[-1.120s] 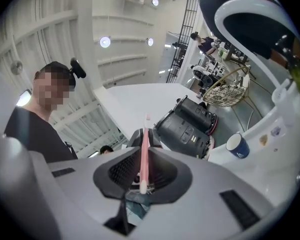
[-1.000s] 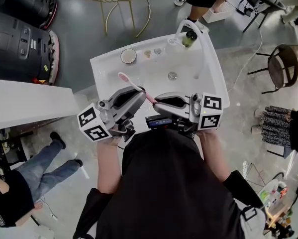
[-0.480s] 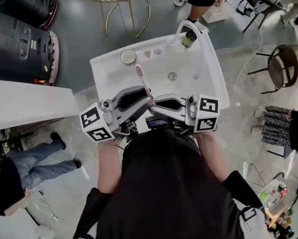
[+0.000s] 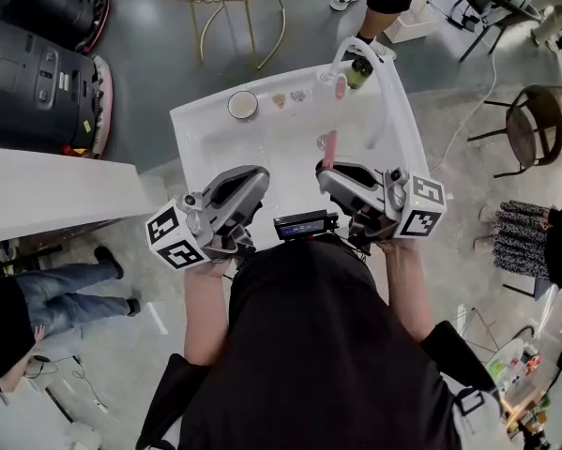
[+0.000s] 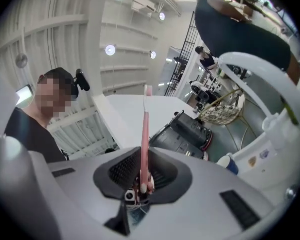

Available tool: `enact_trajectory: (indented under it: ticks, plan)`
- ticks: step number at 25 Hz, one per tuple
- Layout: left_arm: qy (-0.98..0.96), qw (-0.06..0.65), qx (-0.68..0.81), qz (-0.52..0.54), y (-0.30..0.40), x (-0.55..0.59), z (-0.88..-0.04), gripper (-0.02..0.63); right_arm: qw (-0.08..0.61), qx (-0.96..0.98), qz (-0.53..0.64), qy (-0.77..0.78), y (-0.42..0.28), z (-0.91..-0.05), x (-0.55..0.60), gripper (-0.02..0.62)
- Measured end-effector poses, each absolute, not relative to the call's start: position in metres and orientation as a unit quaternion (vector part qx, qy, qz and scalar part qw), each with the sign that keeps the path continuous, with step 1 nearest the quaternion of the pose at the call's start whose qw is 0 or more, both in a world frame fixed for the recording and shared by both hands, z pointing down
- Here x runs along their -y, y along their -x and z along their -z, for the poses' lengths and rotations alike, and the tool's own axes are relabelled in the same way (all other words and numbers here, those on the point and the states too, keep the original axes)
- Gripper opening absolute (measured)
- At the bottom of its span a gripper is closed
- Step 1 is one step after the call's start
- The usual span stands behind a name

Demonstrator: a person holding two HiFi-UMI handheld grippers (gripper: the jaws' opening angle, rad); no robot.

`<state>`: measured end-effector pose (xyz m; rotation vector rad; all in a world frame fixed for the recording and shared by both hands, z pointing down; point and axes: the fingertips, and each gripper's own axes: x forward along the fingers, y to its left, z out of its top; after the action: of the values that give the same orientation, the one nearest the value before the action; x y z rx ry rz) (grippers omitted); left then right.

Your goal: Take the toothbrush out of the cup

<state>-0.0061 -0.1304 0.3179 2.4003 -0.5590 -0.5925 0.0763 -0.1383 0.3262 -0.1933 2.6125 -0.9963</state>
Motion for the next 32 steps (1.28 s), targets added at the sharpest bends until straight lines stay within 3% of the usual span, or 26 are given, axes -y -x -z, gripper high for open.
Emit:
enact_trajectory:
  ticks: [32]
  plan:
    - [-0.904,0.303,0.216,0.208,-0.006,0.13,-0.321,0.007,0.125,-0.941,0.306,0.077,-0.072,-0.315,0.133,0.052]
